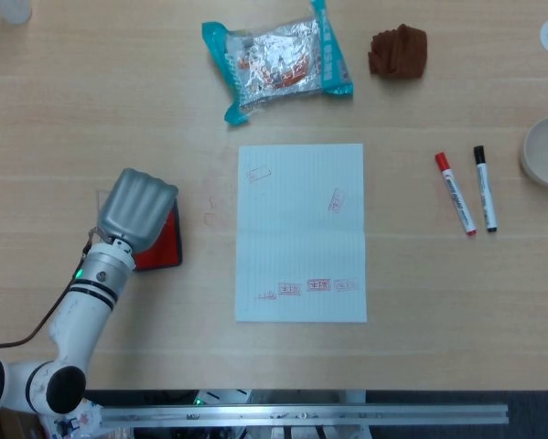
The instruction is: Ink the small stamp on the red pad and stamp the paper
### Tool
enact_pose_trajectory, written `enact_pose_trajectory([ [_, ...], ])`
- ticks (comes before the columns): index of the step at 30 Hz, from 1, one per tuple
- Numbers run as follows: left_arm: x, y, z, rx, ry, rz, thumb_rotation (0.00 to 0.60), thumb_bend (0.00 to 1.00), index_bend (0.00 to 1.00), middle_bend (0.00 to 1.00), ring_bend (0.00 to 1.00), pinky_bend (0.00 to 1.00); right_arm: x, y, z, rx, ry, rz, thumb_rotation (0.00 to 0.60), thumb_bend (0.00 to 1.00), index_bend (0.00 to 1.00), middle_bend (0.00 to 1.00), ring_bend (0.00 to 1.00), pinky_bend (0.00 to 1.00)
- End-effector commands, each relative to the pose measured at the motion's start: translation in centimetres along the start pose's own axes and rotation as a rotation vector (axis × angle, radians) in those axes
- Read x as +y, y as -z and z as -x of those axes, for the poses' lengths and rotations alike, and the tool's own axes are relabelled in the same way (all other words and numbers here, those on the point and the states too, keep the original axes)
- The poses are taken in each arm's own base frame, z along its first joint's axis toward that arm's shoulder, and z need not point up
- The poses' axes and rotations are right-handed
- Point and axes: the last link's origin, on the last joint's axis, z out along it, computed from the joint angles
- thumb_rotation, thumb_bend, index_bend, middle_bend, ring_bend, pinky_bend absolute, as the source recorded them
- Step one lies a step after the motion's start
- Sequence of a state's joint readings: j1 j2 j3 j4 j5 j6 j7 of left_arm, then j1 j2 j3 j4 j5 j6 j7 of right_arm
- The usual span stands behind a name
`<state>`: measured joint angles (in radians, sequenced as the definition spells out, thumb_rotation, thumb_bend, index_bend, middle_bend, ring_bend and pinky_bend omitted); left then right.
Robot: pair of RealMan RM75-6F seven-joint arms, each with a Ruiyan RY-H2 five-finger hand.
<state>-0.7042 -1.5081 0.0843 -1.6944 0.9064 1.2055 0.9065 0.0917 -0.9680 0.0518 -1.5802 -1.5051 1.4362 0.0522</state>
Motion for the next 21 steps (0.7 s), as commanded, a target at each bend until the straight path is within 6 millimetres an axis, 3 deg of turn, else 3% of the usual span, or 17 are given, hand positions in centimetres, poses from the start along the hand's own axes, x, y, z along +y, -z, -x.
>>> enact_pose_trajectory([
  [1, -0.1, 0.0, 0.6, -0.008, -0.024, 0.006, 0.6, 0.27, 0.61, 1.0, 1.0, 1.0, 0.0, 0.0, 0.0, -0.001, 0.0, -0.001, 0.6, 0.2, 0.24, 0.36, 0.29, 0.3],
  [21, 0.9, -0.7, 2.0, -0.031, -0.094, 0.043, 0.6, 0.27, 0.62, 1.0, 1.0, 1.0, 0.2, 0.4, -0.1, 0.006, 0.003, 0.015, 0.6, 0.2, 0.24, 0.36, 0.29, 0.3],
])
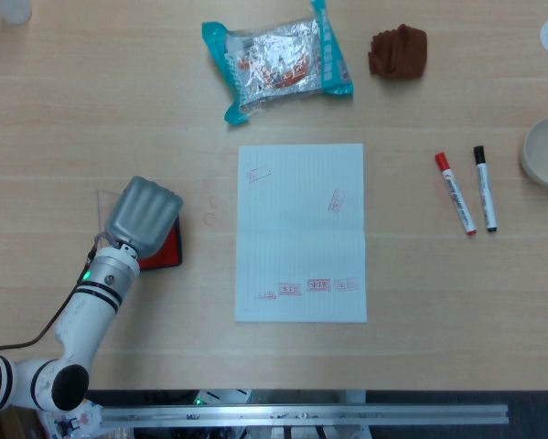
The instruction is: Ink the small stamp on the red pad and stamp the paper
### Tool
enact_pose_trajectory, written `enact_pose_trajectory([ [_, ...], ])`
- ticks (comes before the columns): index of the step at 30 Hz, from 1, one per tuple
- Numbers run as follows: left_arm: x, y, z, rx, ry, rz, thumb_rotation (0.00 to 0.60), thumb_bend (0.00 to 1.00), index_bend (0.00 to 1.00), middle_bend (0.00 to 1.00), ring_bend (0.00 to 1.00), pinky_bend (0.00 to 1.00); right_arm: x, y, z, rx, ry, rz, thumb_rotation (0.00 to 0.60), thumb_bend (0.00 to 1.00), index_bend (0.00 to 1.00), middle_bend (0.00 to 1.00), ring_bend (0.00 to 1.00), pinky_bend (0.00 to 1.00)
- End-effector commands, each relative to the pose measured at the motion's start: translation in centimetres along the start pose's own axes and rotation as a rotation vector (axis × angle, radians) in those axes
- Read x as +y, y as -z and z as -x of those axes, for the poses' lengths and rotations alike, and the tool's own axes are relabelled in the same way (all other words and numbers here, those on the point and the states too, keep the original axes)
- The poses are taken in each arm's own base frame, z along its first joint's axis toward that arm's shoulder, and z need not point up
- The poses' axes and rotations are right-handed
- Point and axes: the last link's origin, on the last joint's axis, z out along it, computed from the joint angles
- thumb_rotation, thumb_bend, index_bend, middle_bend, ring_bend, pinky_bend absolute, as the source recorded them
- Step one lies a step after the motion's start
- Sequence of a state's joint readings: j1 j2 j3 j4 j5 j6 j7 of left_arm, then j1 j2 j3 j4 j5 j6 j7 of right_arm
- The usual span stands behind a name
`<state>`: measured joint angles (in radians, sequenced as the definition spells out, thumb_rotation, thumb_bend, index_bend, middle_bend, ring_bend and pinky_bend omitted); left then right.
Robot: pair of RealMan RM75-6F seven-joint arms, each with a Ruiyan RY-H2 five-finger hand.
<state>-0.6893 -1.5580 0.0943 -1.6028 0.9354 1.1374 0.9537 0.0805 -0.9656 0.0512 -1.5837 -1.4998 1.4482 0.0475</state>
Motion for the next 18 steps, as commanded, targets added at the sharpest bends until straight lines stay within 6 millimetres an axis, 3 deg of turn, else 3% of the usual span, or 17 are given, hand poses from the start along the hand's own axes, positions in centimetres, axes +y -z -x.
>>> enact_pose_trajectory([
  [1, 0.1, -0.1, 0.1, -0.004, -0.007, 0.003, 0.6, 0.27, 0.62, 1.0, 1.0, 1.0, 0.0, 0.0, 0.0, -0.001, 0.0, 0.002, 0.6, 0.2, 0.24, 0.36, 0.29, 0.3],
  [18, 0.9, -1.1, -0.2, -0.025, -0.031, 0.018, 0.6, 0.27, 0.61, 1.0, 1.0, 1.0, 0.4, 0.2, 0.1, 0.002, -0.002, 0.016, 0.6, 0.2, 0.24, 0.36, 0.29, 0.3],
])
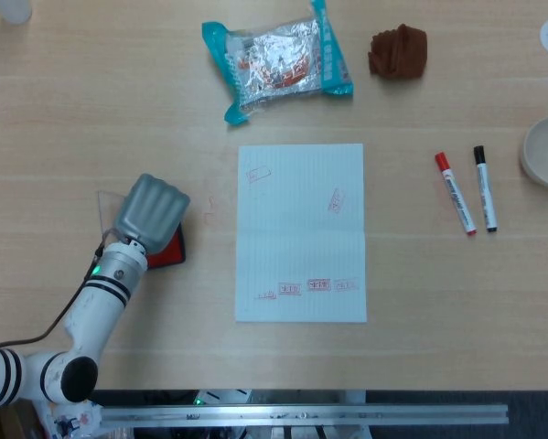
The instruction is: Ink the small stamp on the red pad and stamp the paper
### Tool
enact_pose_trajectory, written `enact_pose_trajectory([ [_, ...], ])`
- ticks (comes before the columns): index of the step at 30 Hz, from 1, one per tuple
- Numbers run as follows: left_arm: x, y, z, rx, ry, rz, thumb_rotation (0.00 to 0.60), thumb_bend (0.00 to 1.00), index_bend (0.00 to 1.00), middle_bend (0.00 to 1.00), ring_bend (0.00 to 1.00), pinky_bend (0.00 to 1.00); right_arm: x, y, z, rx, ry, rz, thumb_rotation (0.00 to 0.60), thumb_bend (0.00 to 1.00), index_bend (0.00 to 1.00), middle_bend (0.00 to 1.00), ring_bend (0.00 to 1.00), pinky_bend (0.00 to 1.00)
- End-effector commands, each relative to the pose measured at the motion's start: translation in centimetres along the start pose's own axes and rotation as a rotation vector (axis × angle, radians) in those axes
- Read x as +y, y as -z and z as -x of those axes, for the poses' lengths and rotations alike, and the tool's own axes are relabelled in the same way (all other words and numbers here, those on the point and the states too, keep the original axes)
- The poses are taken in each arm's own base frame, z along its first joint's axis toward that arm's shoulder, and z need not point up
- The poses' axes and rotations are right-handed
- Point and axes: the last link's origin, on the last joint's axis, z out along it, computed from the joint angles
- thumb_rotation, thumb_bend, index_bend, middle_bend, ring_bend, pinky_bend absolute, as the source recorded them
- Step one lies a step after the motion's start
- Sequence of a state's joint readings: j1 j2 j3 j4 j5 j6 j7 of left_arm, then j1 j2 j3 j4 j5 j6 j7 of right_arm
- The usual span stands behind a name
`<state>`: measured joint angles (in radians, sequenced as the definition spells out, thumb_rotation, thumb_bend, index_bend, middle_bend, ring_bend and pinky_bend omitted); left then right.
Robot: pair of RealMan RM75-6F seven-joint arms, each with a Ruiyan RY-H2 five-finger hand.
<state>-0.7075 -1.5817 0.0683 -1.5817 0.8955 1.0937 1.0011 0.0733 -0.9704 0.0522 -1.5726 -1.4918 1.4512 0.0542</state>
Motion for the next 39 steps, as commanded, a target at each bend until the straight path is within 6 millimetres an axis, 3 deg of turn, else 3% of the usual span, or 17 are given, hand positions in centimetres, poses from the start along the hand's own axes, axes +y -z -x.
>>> enact_pose_trajectory([
  [1, 0.2, -0.2, -0.1, -0.006, -0.008, 0.005, 0.6, 0.27, 0.61, 1.0, 1.0, 1.0, 0.0, 0.0, 0.0, 0.001, 0.0, 0.002, 0.6, 0.2, 0.24, 0.36, 0.29, 0.3],
  [26, 0.4, -1.0, -1.1, -0.053, -0.048, 0.024, 0.6, 0.27, 0.61, 1.0, 1.0, 1.0, 0.6, 0.4, 0.0, 0.007, -0.005, 0.017, 0.6, 0.2, 0.24, 0.36, 0.29, 0.3],
  [39, 0.1, 0.7, -5.5, 0.06, -0.026, 0.056, 0.6, 0.27, 0.62, 1.0, 1.0, 1.0, 0.3, 0.2, 0.0, 0.011, -0.012, 0.0, 0.6, 0.2, 0.24, 0.36, 0.29, 0.3],
])
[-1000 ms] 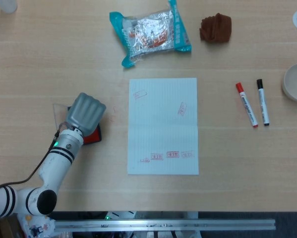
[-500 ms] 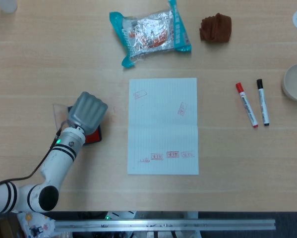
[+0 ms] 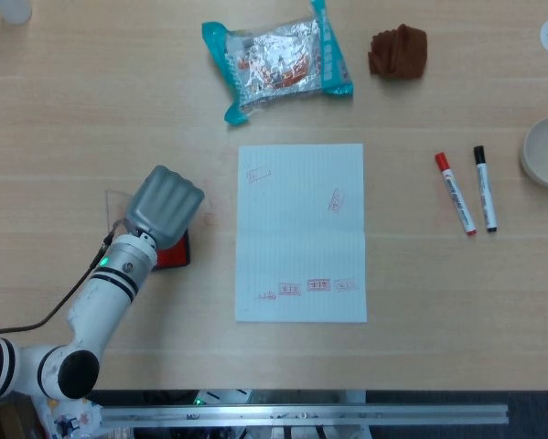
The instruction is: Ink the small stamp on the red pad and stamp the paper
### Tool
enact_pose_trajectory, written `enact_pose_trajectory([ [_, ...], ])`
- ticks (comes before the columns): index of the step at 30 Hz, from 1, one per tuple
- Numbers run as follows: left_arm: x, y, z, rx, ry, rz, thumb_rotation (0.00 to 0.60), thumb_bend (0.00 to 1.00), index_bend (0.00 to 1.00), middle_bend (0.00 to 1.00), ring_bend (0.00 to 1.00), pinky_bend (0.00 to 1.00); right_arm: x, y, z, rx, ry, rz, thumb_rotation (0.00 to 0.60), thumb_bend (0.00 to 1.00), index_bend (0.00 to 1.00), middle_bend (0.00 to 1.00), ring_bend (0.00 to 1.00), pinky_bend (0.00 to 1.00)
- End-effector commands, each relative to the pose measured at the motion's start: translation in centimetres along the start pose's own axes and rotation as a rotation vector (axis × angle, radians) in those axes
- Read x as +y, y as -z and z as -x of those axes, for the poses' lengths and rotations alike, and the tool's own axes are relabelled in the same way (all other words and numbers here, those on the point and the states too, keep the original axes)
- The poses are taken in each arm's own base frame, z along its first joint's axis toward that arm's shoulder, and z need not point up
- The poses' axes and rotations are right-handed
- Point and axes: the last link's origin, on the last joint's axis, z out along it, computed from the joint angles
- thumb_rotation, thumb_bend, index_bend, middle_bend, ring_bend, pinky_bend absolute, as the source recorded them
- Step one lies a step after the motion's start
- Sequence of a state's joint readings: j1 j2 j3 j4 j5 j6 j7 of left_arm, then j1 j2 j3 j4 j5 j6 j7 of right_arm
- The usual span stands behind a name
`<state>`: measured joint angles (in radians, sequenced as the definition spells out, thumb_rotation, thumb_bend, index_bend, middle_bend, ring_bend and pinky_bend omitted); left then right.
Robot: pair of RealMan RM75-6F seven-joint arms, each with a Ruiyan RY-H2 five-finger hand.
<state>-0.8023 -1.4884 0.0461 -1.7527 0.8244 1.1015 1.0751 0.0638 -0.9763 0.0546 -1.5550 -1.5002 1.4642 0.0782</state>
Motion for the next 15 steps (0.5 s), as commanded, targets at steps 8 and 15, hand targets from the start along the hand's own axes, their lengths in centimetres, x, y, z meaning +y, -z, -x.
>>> enact_pose_trajectory([
  [8, 2.5, 0.4, -3.9, 0.097, 0.015, 0.083, 0.6, 0.27, 0.62, 1.0, 1.0, 1.0, 0.1, 0.0, 0.0, 0.0, 0.001, 0.002, 0.6, 0.2, 0.24, 0.36, 0.29, 0.3],
  [15, 5.3, 0.6, -4.8, 0.12, 0.027, 0.141, 0.6, 0.27, 0.62, 1.0, 1.0, 1.0, 0.2, 0.0, -0.1, -0.001, 0.001, 0.007, 0.6, 0.2, 0.24, 0.36, 0.29, 0.3],
])
